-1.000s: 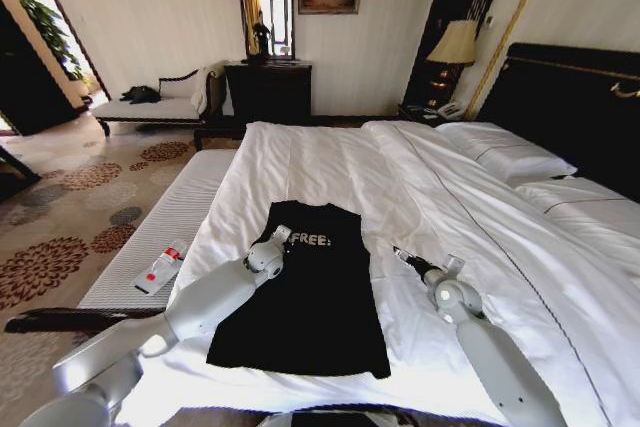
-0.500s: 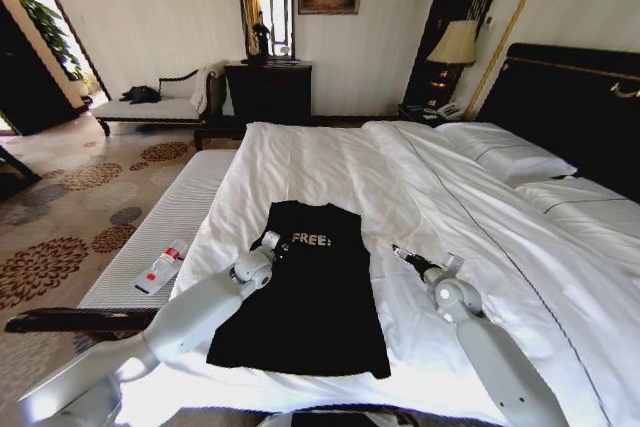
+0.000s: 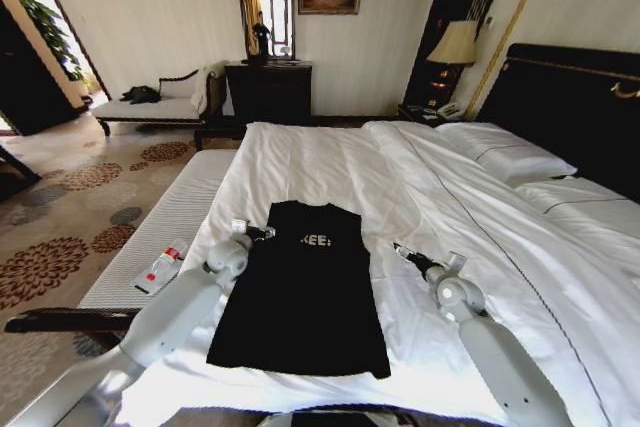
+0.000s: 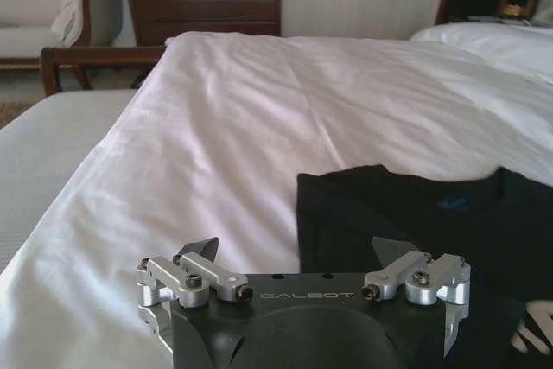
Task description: Fold the clothes on the bed.
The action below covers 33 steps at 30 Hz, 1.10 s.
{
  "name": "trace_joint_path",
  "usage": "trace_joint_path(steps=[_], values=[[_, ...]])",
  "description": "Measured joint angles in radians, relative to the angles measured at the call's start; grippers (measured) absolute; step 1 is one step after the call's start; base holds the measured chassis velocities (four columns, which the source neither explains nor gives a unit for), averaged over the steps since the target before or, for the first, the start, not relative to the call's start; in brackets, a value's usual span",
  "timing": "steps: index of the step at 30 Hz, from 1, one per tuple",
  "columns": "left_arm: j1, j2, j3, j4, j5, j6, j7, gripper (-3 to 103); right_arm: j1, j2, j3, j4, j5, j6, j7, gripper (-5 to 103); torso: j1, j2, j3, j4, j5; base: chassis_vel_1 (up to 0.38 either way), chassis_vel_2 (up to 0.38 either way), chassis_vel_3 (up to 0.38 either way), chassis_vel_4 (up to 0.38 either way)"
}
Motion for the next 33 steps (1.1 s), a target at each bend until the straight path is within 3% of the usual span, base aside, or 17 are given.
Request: trace_joint_path(steps=[4,15,18,23,27,30,33], values=[[-0.033,-0.030,-0.014,0.077,-0.015,-0.031,0.023,100,-0.007,0.000,0.001,0.004,0.000,0.000,0.001,100,0.000,0.000,0.000,-0.0002,0.0003,0.000,0.000,0.000,0.000],[-0.039,-0.045,-0.023,0.145,-0.022,-0.090,0.069,100,0.039,-0.030,-0.023,-0.016,0.035,-0.014,-0.007,100,0.000,0.000,0.000,-0.0001,0.0003,0.000,0.000,0.000,0.000],[-0.067,-0.058,-0.024,0.201,-0.063,-0.109,0.094,100,0.119,-0.058,-0.058,-0.034,0.159,-0.065,0.004,100,0.000,0.000,0.000,0.0002,0.0002,0.000,0.000,0.000,0.000],[-0.130,-0.102,-0.026,0.332,-0.095,-0.119,0.145,100,0.210,-0.068,-0.104,-0.059,0.243,-0.090,0.028,100,0.000,0.000,0.000,0.0000,0.0004,0.000,0.000,0.000,0.000],[-0.186,-0.146,-0.025,0.442,-0.070,-0.134,0.188,100,0.272,-0.071,-0.137,-0.082,0.285,-0.107,0.033,100,0.000,0.000,0.000,0.0000,0.0001,0.000,0.000,0.000,0.000],[-0.263,-0.220,-0.013,0.582,-0.036,-0.159,0.258,100,0.383,-0.075,-0.197,-0.159,0.365,-0.140,-0.002,100,0.000,0.000,0.000,-0.0001,0.0000,0.000,0.000,0.000,0.000],[-0.297,-0.261,-0.006,0.651,-0.025,-0.171,0.295,100,0.438,-0.065,-0.230,-0.216,0.404,-0.157,-0.021,100,0.000,0.000,0.000,-0.0002,0.0003,0.000,0.000,0.000,0.000]])
